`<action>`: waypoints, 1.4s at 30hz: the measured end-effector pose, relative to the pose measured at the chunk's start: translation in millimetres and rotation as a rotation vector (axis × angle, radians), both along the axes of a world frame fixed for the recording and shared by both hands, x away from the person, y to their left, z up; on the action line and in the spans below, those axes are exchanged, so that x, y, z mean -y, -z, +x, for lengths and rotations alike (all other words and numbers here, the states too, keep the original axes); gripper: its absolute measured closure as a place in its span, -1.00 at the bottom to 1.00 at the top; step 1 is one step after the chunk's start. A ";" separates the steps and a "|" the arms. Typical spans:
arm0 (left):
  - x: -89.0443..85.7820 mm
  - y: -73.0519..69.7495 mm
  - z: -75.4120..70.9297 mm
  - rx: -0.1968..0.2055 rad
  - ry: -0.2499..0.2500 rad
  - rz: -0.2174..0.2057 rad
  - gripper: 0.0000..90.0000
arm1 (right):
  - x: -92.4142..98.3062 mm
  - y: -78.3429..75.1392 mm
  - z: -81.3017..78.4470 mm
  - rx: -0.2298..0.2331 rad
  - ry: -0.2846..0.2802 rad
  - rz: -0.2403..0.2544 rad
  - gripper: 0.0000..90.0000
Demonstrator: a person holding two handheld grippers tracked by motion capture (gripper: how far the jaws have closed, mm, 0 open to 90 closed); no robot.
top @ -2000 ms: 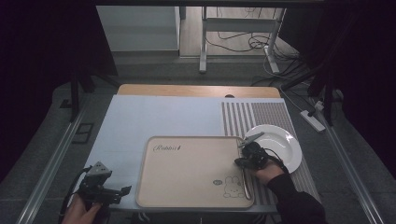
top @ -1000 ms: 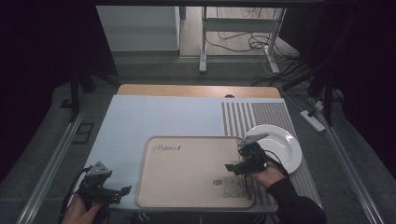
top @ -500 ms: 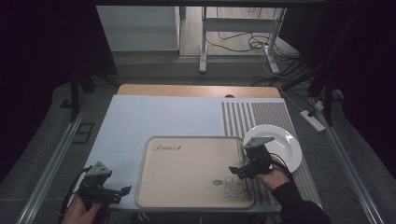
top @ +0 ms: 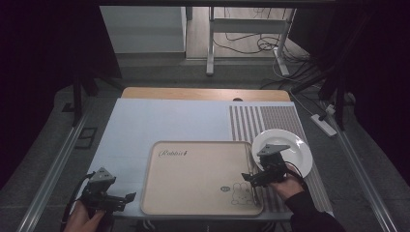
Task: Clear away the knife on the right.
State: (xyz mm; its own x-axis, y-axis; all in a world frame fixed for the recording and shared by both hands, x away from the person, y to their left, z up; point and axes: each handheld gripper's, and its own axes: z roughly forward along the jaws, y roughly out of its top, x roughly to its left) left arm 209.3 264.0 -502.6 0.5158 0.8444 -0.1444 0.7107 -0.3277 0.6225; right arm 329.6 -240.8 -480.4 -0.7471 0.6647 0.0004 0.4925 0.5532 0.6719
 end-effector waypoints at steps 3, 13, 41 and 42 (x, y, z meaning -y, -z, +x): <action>-0.1 0.0 0.0 0.000 0.000 0.000 -0.94 | 3.8 -0.4 -2.0 0.007 0.011 -0.003 -1.00; 0.0 0.0 0.1 -0.001 0.000 0.000 -0.94 | 18.6 -1.2 -10.4 0.024 0.058 0.003 -1.00; -0.4 -0.1 0.0 0.000 -0.002 -0.007 -0.94 | 62.3 3.0 -37.1 0.015 0.185 0.032 -1.00; -0.3 -0.1 0.0 0.000 -0.002 -0.006 -0.94 | 63.8 2.9 -38.3 0.017 0.192 0.035 -1.00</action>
State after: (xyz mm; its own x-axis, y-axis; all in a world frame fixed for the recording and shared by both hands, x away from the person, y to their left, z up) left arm 209.2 264.3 -502.5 0.5140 0.8446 -0.1498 0.7114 -0.3221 0.6247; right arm 291.2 -304.6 -483.3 -0.6070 0.7946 0.0144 0.5749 0.4265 0.6983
